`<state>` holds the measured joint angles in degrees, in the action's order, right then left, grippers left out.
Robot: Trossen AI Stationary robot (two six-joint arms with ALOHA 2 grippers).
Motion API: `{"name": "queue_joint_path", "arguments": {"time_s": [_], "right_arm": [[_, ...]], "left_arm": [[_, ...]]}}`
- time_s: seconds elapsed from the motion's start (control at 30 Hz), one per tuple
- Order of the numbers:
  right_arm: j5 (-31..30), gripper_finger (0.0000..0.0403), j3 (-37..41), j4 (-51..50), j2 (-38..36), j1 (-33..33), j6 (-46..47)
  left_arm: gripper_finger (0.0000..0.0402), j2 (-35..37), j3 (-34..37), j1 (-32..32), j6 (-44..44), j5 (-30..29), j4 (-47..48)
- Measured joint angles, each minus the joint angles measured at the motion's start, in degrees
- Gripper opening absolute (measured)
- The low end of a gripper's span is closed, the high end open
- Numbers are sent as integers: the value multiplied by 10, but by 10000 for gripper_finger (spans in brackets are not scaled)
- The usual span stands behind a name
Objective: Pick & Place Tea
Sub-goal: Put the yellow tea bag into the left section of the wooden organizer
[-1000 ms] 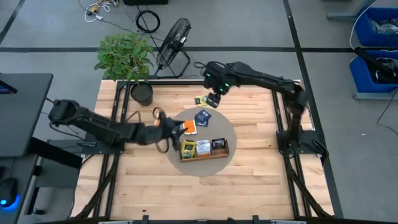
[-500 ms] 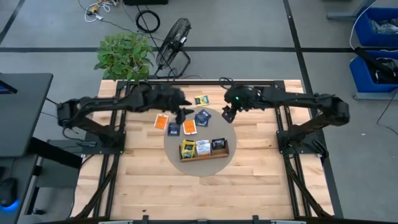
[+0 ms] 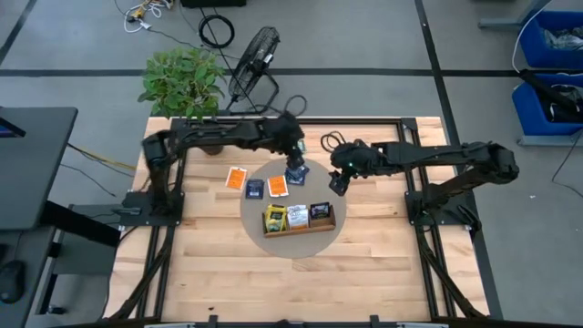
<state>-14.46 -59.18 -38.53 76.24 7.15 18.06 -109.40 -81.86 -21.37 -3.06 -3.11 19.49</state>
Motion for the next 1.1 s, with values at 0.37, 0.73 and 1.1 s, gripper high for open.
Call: {"name": "queue_joint_path", "arguments": {"time_s": [0.37,0.73,1.1], "right_arm": [[-40,241,37,5,-5,-58,51],[-22,241,48,86,-5,-63,76],[-31,241,47,37,-31,-101,121]], "left_arm": [[227,-99,-102,-49,38,14,87],[227,-170,-243,-59,-57,16,168],[227,-236,-288,-75,-116,14,213]]}}
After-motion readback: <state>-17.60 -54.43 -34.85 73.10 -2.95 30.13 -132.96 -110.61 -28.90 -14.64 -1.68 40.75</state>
